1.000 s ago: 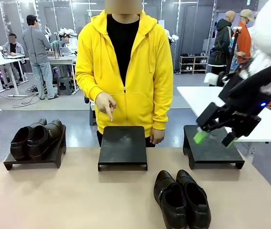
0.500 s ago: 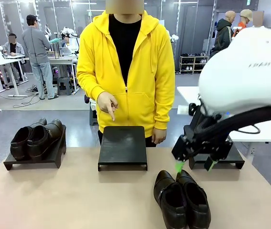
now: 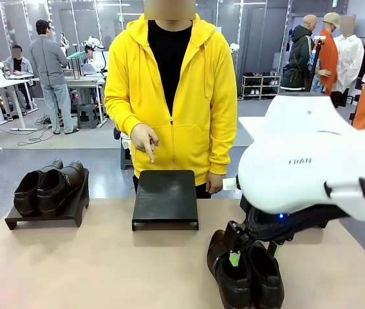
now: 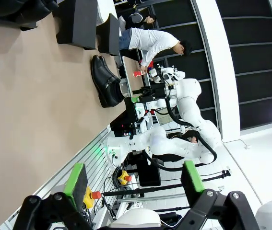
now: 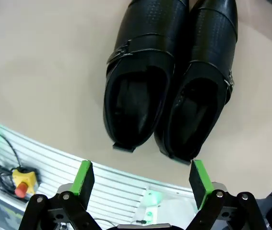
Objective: Place the shoes on the stand as instructed by the person.
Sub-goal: Pick up another pair of Shoes and place it on the Shoes Stand indicated by the person.
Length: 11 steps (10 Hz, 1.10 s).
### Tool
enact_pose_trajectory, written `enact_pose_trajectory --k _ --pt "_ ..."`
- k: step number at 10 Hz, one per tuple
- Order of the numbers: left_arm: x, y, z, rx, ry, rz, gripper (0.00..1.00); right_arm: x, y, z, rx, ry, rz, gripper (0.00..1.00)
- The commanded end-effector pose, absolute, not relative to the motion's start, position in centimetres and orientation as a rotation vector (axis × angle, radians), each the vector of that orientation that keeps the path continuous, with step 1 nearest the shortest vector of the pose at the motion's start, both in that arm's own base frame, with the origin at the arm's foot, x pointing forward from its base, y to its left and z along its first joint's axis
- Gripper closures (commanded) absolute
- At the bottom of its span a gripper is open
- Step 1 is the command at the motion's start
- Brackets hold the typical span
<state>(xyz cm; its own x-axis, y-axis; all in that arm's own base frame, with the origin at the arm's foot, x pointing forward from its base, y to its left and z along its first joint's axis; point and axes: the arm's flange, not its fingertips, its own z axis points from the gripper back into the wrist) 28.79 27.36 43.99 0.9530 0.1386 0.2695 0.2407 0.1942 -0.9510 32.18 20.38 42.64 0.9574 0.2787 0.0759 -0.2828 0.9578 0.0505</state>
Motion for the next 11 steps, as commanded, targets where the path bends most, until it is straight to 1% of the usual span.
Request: enact_pose_trajectory --k 1,5,9,10,11 --pt "28.6 27.3 44.0 -1.388 -0.327 -0.083 0.00 33.1 21.1 40.5 0.037 -0.080 0.233 0.00" --pt "28.6 27.3 44.0 -1.388 -0.327 -0.083 0.00 34.6 21.1 36.8 0.019 -0.087 0.190 0.00" --pt "28.6 27.3 44.0 -1.388 -0.327 -0.083 0.00 35.5 20.8 34.7 0.011 -0.070 0.157 0.00" --pt "28.6 27.3 44.0 -1.388 -0.327 -0.083 0.00 35.8 20.5 34.2 0.010 -0.063 0.139 0.10" --pt "28.6 27.3 44.0 -1.388 -0.327 -0.083 0.00 35.8 20.4 33.9 0.024 -0.052 0.135 0.59"
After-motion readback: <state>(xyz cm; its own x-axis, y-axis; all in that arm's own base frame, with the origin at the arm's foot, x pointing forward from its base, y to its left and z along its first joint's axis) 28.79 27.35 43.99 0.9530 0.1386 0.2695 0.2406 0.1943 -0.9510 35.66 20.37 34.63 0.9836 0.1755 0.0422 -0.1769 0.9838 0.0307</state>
